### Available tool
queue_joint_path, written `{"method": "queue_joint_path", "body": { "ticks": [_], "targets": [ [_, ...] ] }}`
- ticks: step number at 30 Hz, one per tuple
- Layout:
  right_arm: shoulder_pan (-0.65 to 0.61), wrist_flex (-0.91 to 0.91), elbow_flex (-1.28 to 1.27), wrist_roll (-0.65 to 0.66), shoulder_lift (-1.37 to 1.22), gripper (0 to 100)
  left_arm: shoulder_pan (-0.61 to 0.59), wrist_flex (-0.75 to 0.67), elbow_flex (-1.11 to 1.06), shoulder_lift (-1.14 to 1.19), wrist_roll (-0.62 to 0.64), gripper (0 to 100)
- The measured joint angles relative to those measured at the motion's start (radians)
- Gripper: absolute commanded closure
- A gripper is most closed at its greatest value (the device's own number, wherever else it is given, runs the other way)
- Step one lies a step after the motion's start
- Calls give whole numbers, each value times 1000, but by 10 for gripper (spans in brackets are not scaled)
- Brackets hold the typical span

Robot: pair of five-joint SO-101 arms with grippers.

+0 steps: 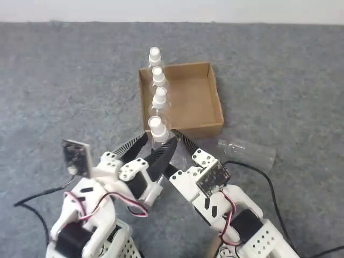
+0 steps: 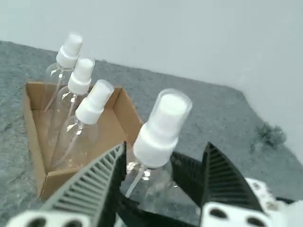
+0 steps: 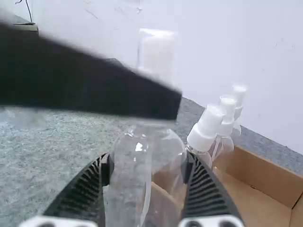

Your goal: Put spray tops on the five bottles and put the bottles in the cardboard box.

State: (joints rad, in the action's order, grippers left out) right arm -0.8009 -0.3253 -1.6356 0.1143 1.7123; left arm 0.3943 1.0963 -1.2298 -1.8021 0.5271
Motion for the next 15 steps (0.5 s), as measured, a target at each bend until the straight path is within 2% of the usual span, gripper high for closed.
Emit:
{"method": "queue_joint_path", "body": {
  "ticks": [10,15],
  "targets": [
    [-2,0,0,0,0,992,-5,17,86,0,44,758],
    [-2,0,0,0,0,992,-126,-15,121,0,144,758]
  ]
}}
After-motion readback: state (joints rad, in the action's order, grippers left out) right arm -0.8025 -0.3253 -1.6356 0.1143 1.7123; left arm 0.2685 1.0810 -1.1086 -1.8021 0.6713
